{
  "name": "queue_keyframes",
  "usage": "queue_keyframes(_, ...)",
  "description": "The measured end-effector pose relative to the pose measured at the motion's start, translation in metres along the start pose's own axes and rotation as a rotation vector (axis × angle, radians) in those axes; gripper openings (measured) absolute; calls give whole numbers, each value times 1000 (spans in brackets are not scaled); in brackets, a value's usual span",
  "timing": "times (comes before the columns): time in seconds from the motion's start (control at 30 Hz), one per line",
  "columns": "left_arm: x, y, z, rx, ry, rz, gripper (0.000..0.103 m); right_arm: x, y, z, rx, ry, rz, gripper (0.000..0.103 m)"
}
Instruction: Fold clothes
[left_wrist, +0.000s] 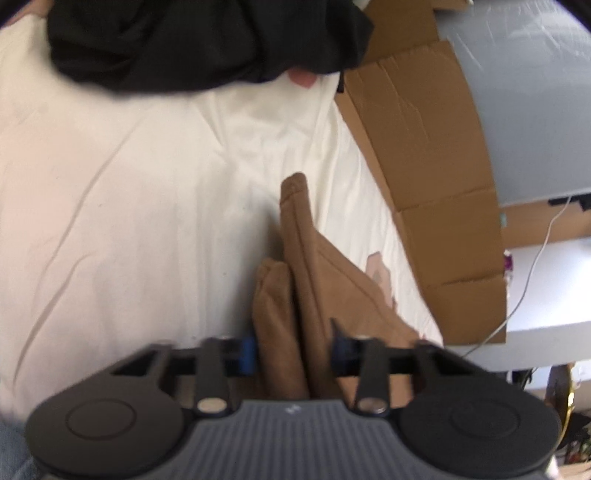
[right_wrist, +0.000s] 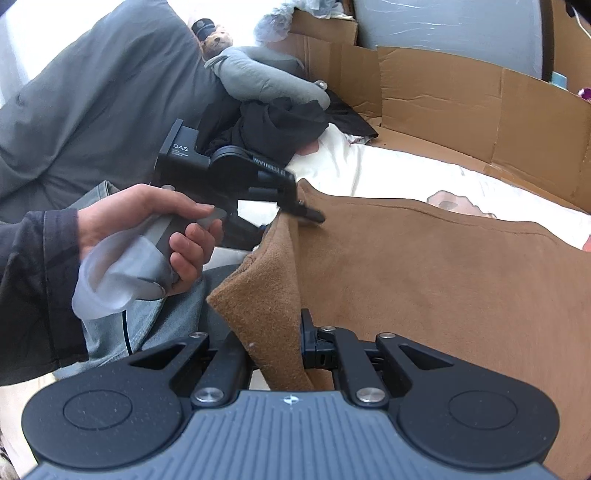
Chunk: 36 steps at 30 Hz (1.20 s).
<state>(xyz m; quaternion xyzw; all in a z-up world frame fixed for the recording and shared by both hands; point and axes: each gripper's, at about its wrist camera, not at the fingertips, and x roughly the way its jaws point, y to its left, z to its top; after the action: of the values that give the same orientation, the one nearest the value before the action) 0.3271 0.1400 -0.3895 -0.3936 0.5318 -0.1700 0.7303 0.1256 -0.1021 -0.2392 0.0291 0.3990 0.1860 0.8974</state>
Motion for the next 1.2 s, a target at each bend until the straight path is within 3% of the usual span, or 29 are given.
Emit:
queue_keyframes(0.13,-7,-18,-2,46,-7,-21,11,-11,-9,-1,45,-25,0,5)
queue_keyframes(0.5,-20,-90,-15,165,-40,-103,10,-44,-33,-3,122,-76,25,5)
queue_keyframes(0.97,30,-172,-37,230,-8,-186,10,-86,-88,-15,322,-177,-51,5)
queue_keyframes(1.2,81,-202,-55,259,31,-160,10,-90,-126,-33,420,-189,-97,5)
